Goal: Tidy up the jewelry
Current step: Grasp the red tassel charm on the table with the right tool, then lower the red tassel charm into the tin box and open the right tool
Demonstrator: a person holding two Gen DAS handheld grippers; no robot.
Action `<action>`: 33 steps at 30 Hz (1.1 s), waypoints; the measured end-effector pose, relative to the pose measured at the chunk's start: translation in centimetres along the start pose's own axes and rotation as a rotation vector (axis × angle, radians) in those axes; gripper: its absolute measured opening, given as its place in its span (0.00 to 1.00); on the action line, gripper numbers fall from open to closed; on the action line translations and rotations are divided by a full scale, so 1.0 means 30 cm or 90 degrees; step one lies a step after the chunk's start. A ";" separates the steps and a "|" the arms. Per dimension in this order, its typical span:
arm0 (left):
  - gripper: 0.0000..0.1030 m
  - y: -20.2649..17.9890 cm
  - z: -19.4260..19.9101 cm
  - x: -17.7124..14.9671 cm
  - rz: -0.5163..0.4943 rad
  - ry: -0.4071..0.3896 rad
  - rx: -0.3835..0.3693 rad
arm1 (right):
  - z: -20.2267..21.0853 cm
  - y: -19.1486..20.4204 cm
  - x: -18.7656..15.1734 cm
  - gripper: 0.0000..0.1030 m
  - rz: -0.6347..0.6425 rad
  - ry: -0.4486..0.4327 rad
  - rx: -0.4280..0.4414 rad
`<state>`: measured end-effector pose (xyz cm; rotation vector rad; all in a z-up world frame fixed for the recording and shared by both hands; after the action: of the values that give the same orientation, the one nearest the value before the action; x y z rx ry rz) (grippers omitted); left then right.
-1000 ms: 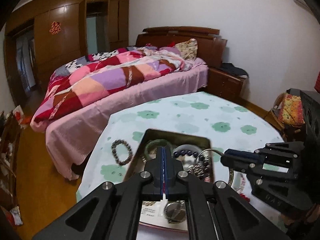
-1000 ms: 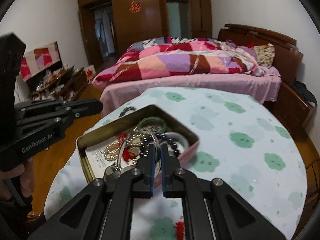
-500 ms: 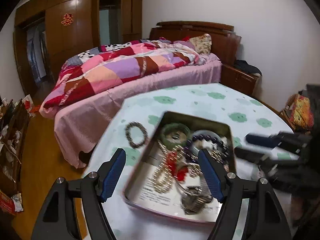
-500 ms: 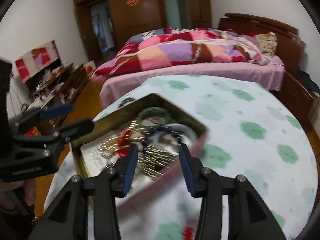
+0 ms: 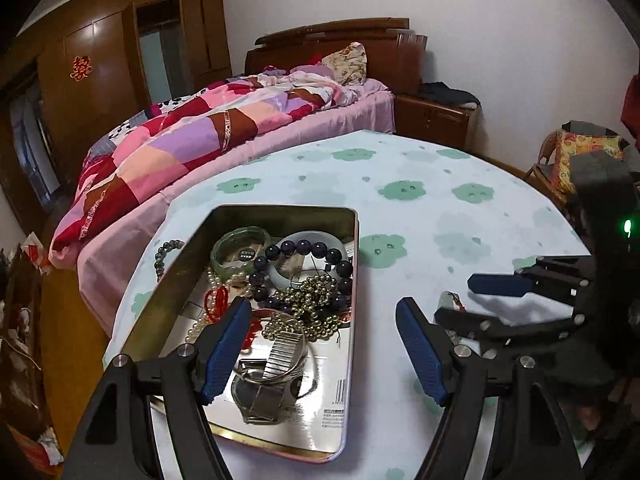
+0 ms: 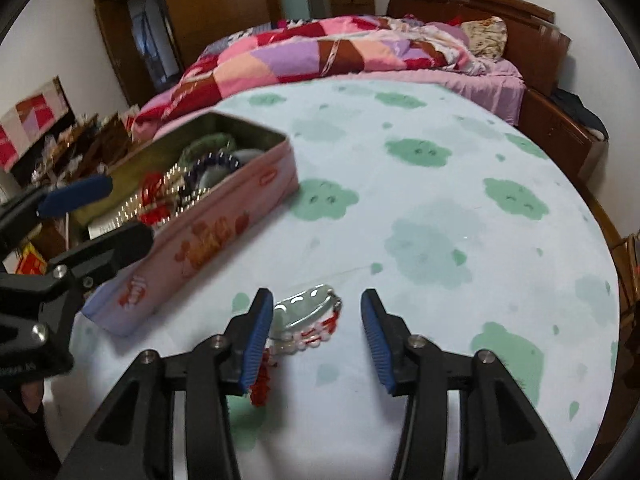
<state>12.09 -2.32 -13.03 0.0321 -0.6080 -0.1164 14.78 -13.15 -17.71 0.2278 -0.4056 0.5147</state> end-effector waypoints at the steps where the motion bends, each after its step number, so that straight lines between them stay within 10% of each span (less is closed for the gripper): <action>1: 0.73 -0.003 -0.008 -0.001 0.000 0.005 -0.003 | -0.015 0.003 -0.007 0.48 0.007 0.011 -0.003; 5: 0.72 -0.034 -0.028 -0.005 0.004 0.013 -0.025 | -0.017 0.020 -0.038 0.12 0.032 0.017 -0.005; 20: 0.56 -0.118 0.035 0.054 0.007 -0.023 -0.154 | 0.128 0.082 0.003 0.11 0.069 -0.092 0.050; 33: 0.52 0.025 0.138 0.062 0.038 -0.063 -0.101 | 0.172 0.229 0.114 0.11 0.149 -0.125 0.044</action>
<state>11.31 -1.77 -8.54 -0.1458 -0.6971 -0.1077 12.30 -7.45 -10.86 0.3001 -0.6102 0.7405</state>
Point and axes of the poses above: each gripper's, at about its wrist camera, not at the fingertips, and z roughly against the way its jaws point, y to its left, x to its top, the point moved 9 cm from there along -z, roughly the way its jaws point, and after that the axes turned 13 degrees about y, right-handed, at the moved point
